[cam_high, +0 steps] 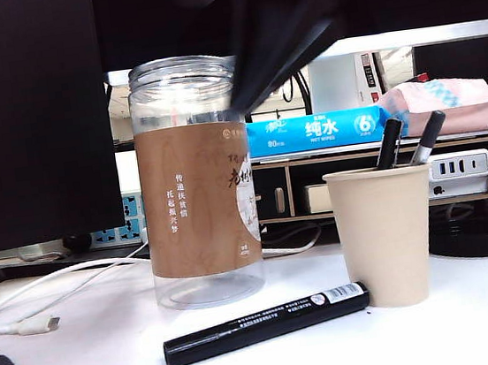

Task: Pick up the marker and insert it into the paper cup.

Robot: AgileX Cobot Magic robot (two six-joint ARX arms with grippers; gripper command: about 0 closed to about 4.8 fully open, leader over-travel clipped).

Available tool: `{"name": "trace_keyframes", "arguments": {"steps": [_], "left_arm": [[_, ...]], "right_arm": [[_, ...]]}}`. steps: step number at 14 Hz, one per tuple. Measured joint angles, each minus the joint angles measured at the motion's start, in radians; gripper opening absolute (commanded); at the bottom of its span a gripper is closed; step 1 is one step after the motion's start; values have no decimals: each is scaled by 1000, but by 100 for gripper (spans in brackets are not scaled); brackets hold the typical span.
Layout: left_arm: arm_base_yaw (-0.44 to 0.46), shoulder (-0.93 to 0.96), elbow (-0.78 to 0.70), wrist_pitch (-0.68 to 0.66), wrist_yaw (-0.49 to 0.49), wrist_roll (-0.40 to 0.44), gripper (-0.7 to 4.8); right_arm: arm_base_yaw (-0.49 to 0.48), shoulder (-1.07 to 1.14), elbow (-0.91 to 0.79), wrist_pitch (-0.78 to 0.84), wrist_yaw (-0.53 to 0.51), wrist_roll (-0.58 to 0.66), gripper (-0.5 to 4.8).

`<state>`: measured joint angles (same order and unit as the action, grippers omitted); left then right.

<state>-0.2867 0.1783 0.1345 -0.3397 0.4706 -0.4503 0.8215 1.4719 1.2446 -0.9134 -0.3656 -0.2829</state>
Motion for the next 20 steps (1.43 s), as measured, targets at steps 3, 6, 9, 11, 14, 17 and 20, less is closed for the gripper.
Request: {"name": "trace_keyframes", "arguments": {"steps": [3,6,9,11,14,17,20], "left_arm": [[-6,111,43,3,-1,96,-5],[-6,161,41,-5,18,114,-5],[-7,160,40,2,35,121,-5],[-7,172,40,-1,42,120,-5],[-7,174,39,2,42,120,-5],[-7,174,39,9,41,121,-5],[-7,174,39,36,38,121,-5]], "right_arm": [[55,60,5,2,27,-35,13],[83,123,7,36,56,-59,13],[89,204,46,47,60,-60,27],[97,241,66,47,60,-69,114],[108,253,84,40,86,-89,125],[128,255,85,27,111,-158,126],[141,272,85,27,154,-278,127]]}}
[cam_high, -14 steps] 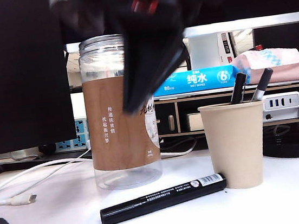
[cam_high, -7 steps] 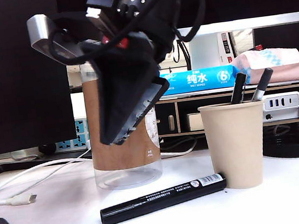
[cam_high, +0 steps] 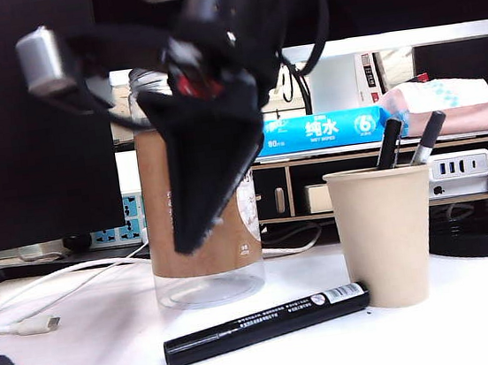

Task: Pick up the marker and insert it into the paper cup.

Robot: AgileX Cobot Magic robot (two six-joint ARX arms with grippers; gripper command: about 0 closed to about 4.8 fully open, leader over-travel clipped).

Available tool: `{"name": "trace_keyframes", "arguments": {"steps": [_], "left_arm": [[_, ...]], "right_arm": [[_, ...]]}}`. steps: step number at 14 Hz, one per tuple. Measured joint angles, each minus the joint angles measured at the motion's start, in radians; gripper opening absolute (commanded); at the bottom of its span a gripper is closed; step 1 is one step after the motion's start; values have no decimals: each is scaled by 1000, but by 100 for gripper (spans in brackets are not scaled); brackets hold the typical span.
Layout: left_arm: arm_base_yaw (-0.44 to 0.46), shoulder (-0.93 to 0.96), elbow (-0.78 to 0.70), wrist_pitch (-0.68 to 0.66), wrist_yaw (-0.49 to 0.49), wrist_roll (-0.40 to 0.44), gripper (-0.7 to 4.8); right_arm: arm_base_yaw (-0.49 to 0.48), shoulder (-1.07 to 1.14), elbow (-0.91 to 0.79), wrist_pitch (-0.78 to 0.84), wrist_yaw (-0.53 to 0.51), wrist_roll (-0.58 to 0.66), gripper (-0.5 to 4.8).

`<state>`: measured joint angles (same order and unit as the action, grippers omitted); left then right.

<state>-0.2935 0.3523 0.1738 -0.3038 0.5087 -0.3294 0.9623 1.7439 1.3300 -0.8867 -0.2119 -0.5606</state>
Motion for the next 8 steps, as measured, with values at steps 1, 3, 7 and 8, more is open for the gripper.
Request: {"name": "trace_keyframes", "arguments": {"steps": [1,3,7,8], "left_arm": [[0,0,0,0,0,0,-5],[0,0,0,0,0,0,-5],[0,0,0,0,0,0,-5],[0,0,0,0,1,0,-5]], "right_arm": [[0,2,0,-1,10,-32,127],[-1,20,0,18,11,-61,128],[7,90,0,36,11,-64,162],[13,89,1,38,15,-65,162]]}}
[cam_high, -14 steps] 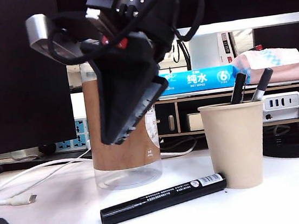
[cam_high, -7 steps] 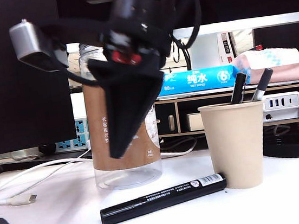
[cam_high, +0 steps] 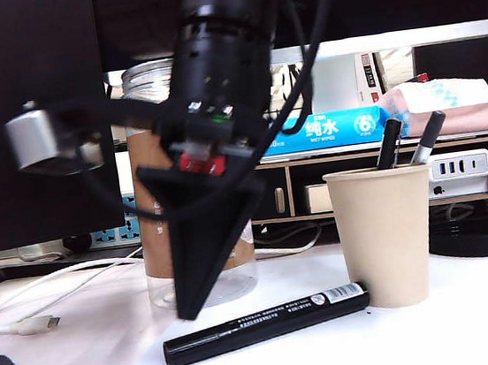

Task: Pick up the marker and insert it into the paper cup.

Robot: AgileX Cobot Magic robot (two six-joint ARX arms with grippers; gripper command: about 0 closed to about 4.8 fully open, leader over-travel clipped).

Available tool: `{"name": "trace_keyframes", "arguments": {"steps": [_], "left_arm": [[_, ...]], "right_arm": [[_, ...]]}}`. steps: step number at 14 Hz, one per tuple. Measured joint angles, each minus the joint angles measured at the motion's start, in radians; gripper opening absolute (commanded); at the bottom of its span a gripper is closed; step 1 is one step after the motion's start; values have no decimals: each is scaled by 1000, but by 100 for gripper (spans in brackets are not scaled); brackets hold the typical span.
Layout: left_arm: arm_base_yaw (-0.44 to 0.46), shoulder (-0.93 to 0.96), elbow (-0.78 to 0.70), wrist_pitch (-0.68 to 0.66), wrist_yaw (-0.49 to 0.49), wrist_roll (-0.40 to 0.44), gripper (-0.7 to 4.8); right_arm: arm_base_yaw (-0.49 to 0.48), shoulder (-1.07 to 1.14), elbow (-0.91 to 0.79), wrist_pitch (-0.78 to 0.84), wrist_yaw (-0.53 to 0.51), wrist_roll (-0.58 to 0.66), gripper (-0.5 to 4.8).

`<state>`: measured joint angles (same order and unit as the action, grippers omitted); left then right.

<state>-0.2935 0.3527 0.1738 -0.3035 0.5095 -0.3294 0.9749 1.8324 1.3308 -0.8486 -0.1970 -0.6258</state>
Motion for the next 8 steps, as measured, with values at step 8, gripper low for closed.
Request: {"name": "trace_keyframes", "arguments": {"steps": [8], "left_arm": [[0,0,0,0,0,7,-5]], "right_arm": [[17,0,0,27,0,0,161]]}}
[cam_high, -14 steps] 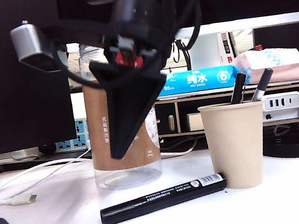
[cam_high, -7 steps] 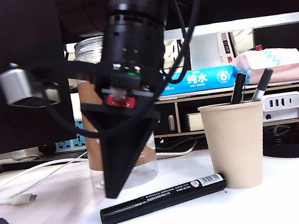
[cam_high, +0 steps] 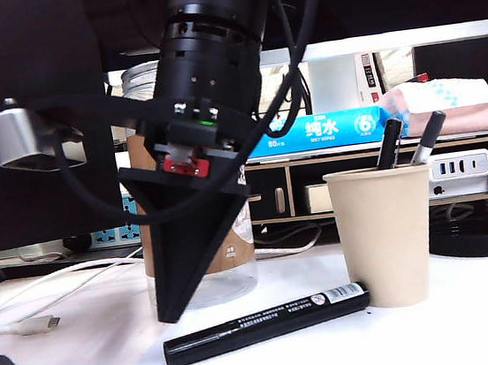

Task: Pick up the marker and insert it into the paper cup.

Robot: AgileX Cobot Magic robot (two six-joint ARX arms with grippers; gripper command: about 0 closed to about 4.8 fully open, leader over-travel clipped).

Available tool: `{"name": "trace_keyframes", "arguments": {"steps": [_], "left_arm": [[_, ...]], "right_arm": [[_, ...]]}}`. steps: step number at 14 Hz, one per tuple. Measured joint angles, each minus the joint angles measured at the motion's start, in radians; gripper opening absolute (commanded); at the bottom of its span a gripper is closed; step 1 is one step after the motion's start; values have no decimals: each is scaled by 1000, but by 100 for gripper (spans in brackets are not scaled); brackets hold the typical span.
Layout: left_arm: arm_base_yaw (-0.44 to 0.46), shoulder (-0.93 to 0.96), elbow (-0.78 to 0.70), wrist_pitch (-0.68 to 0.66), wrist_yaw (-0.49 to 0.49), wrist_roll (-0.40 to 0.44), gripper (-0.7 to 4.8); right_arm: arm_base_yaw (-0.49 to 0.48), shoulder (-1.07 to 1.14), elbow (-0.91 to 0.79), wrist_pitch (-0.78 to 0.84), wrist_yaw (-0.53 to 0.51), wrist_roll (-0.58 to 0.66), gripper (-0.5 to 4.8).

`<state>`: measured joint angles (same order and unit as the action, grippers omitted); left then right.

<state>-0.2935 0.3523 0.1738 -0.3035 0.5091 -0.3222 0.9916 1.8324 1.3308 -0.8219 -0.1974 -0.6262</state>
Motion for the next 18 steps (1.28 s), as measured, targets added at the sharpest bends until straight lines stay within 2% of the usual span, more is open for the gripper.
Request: {"name": "trace_keyframes", "arguments": {"steps": [18], "left_arm": [[0,-2,0,12,0,8,-5]], "right_arm": [[13,30,2,23,0,20,158]]}}
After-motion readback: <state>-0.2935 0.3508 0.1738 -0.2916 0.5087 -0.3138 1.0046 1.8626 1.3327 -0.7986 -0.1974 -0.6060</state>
